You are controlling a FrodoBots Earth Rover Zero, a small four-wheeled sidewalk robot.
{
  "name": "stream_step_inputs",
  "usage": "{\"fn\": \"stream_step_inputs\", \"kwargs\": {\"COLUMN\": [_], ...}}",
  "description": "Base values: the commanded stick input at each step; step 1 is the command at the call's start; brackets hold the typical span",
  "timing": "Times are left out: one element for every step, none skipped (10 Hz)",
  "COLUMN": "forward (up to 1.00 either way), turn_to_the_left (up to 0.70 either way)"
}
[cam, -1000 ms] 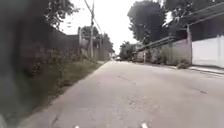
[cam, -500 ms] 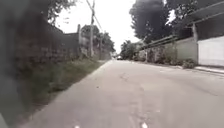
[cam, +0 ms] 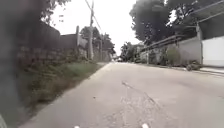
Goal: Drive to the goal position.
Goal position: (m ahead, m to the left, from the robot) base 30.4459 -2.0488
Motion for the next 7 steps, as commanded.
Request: {"fn": "stream_step_inputs", "kwargs": {"forward": [1.00, 1.00, 1.00, 1.00, 1.00, 1.00, 1.00], "turn_to_the_left": [-0.04, -0.04, -0.04, -0.04, -0.04, -0.04, -0.04]}}
